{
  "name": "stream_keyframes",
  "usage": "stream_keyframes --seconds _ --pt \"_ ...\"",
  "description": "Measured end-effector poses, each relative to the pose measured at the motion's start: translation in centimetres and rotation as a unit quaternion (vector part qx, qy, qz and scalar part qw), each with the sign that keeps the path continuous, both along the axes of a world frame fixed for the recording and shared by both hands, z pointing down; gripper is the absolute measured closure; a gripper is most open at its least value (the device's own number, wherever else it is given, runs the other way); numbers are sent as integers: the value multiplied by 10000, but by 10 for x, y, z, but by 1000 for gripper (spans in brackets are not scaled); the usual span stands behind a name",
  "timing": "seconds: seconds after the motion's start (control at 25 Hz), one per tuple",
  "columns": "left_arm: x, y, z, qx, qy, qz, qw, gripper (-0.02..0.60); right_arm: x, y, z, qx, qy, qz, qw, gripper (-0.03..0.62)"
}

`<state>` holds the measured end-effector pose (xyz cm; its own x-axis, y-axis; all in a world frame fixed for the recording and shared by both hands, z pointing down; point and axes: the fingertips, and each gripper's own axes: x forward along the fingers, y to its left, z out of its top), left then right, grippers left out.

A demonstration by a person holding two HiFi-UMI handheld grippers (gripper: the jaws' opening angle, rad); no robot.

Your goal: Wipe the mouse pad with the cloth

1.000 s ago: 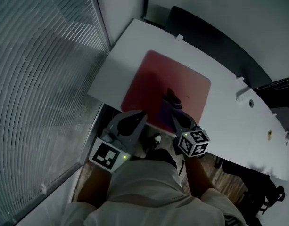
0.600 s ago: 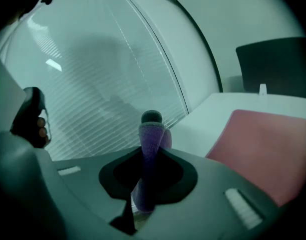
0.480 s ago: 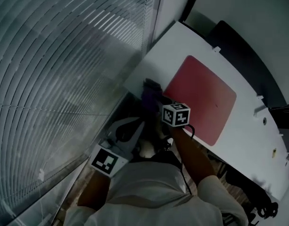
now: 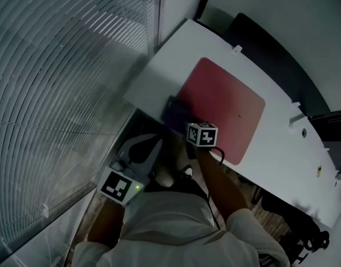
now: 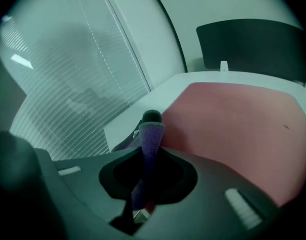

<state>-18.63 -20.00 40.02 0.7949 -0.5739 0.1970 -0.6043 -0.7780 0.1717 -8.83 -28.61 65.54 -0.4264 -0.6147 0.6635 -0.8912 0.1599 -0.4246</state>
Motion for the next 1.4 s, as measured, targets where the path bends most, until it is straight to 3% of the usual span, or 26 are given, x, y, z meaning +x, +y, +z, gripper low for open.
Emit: stream_keyframes --seconds 0.4,0.84,1.0,1.16,1.28,1.4 --pt "122 68 2 102 -139 293 9994 580 146 99 9 -95 104 300 9995 545" --pt "230 117 5 300 113 758 9966 580 300 205 21 -182 354 950 9947 545" --pt "253 126 0 400 98 936 9948 580 333 231 19 -199 374 1206 9918 545" --pt "262 131 -7 444 131 1109 9928 579 347 255 8 -191 31 1655 9860 545" --pt "261 129 -22 504 149 1157 9919 580 352 267 -22 145 -68 1968 9803 545" --pt "252 122 -31 542 235 1169 9914 580 353 266 -61 790 163 2054 9753 545"
